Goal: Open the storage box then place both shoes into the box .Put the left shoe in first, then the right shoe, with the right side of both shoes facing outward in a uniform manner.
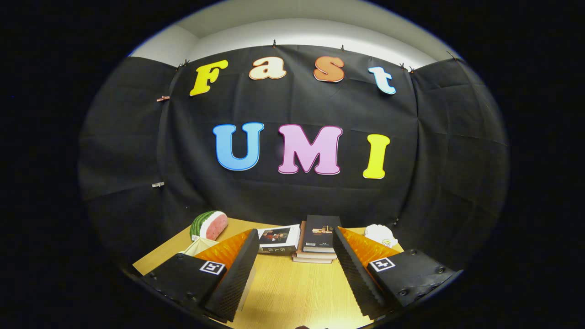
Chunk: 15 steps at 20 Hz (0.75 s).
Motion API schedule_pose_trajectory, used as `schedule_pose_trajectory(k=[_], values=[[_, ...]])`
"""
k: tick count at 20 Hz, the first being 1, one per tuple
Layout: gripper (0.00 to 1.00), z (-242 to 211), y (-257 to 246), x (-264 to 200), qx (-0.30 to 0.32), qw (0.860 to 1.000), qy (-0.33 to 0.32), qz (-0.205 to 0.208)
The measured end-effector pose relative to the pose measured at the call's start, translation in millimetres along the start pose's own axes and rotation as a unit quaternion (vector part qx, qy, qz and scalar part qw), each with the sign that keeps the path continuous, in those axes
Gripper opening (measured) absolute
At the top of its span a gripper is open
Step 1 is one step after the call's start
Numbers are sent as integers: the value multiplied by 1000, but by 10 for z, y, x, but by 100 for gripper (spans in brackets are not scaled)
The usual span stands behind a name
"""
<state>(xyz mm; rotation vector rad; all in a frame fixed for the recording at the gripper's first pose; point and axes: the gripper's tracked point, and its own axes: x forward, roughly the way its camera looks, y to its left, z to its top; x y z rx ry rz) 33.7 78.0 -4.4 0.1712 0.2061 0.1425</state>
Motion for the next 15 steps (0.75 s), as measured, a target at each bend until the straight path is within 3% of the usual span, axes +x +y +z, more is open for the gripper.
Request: schedule_pose_trajectory(k=[4, 15], values=[[97, 33, -83, -115, 1, 999, -24, -23], [96, -145, -200, -168, -4, 999, -10, -32]])
